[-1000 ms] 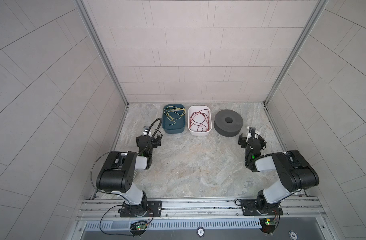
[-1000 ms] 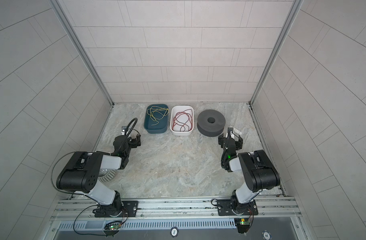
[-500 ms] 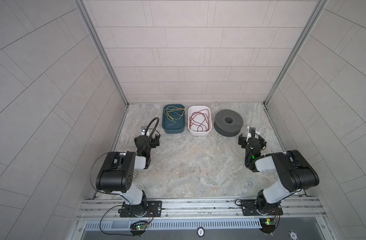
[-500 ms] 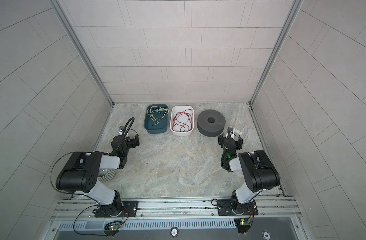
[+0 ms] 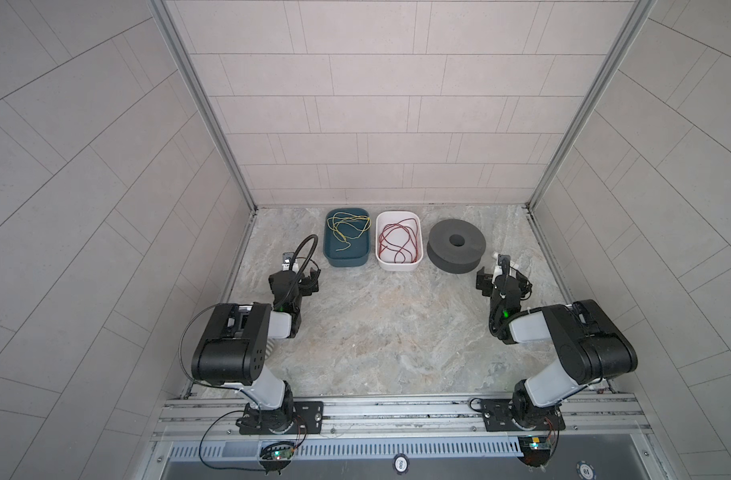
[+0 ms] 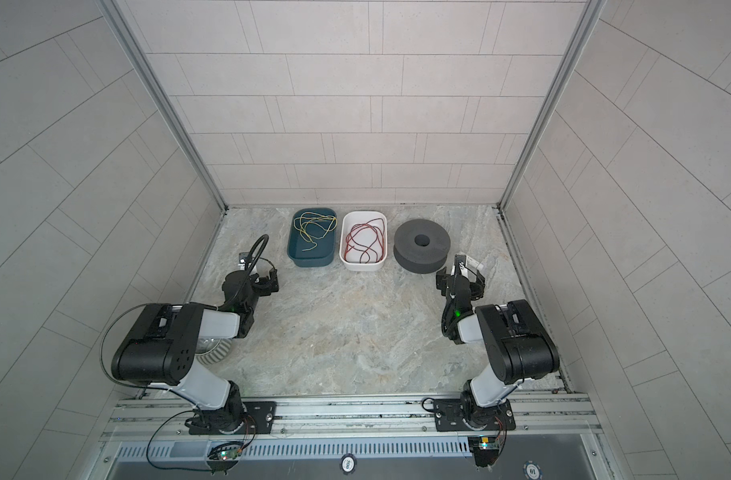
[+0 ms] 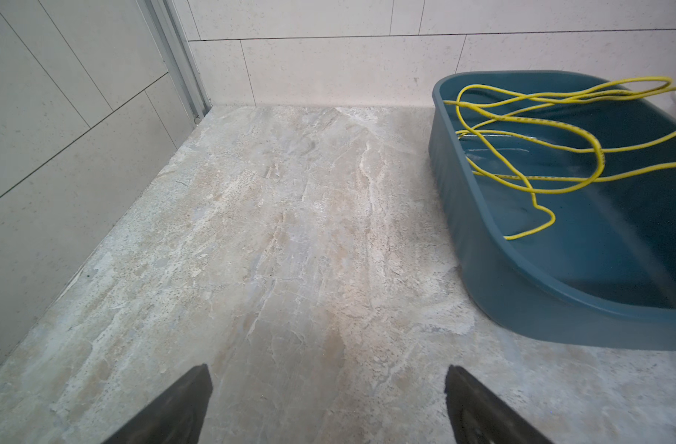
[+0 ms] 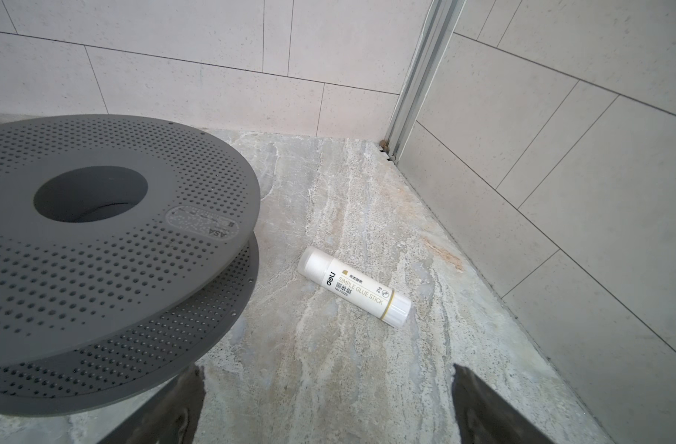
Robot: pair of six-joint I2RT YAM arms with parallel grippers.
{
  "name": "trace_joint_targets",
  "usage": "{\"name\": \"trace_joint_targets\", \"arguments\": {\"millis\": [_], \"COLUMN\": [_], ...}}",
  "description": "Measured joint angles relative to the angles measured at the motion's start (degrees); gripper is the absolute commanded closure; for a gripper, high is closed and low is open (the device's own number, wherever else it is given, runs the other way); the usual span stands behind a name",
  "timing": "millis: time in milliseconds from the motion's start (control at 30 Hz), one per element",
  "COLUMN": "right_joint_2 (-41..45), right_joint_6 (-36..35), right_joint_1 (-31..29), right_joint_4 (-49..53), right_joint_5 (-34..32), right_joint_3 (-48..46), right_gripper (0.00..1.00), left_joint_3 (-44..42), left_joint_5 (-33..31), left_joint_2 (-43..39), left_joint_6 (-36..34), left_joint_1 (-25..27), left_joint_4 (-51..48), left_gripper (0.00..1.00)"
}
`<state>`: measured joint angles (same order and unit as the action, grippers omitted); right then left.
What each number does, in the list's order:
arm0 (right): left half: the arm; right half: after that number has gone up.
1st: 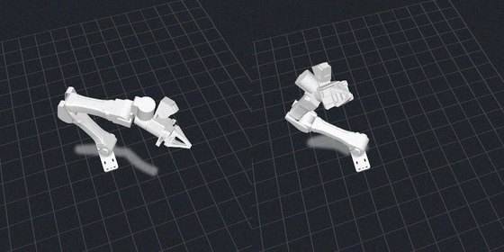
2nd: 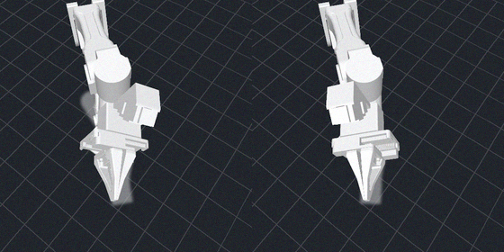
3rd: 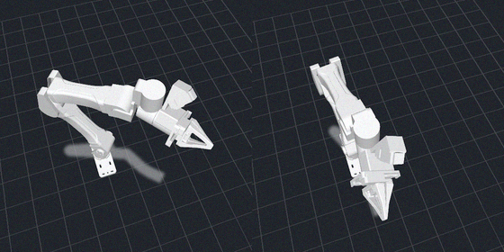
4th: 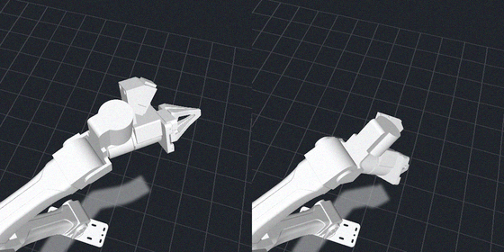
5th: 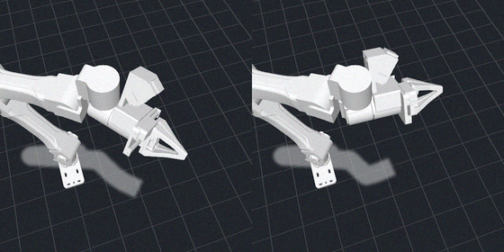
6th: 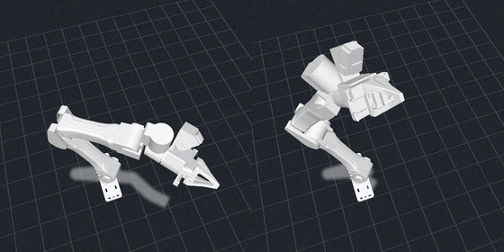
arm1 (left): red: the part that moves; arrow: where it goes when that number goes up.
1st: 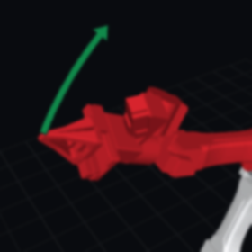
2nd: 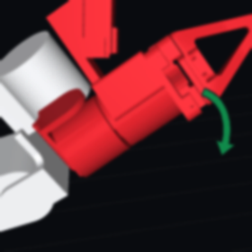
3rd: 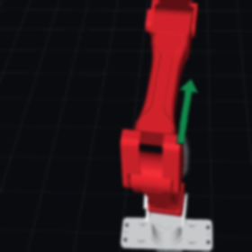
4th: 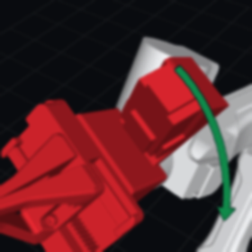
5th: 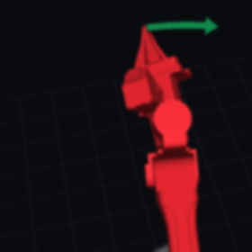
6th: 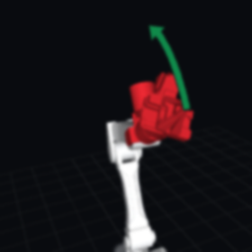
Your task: Wrap the cables
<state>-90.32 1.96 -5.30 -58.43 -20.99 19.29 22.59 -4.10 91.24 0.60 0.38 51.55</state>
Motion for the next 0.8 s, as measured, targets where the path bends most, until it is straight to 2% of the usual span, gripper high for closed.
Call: {"name": "trace_joint_targets", "arguments": {"millis": [133,233,333,433,567,700,800], "right_joint_2": [0.1,2.1,8.0,14.2,17.3,16.3,13.1], "right_joint_6": [0.0,-0.7,-2.2,-0.8,4.3,12.3,19.7], "right_joint_1": [-0.4,-1.9,-5.1,-6.3,-6.2,-4.5,-0.7], "right_joint_4": [-0.7,0.2,8.7,17.2,28.7,40.9,46.4], "right_joint_5": [-1.2,-3.1,-5.7,-7.7,-8.2,-2.5,7.0], "right_joint_3": [-0.4,-1.4,1.2,6.7,13.4,19.6,24.1], "right_gripper": [0.01,0.01,0.01,0.00,0.00,0.04,0.06], "left_joint_3": [0.1,1.4,4.5,8.5,21.1,33.2,41.2], "left_joint_5": [0.5,0.7,-0.5,-0.9,-0.9,0.6,5.0], "left_joint_2": [-0.2,-3.2,-9.6,-15.9,-17.5,-16.0,-13.3], "left_joint_6": [-0.2,-0.6,-0.4,2.2,7.2,12.3,15.1], "left_joint_1": [0.0,0.6,1.6,2.4,3.0,3.0,3.1], "left_joint_4": [-0.9,-6.8,-14.4,-19.3,-35.3,-49.1,-59.9], "left_gripper": [0.00,0.00,0.00,0.00,0.00,0.00,0.00]}}
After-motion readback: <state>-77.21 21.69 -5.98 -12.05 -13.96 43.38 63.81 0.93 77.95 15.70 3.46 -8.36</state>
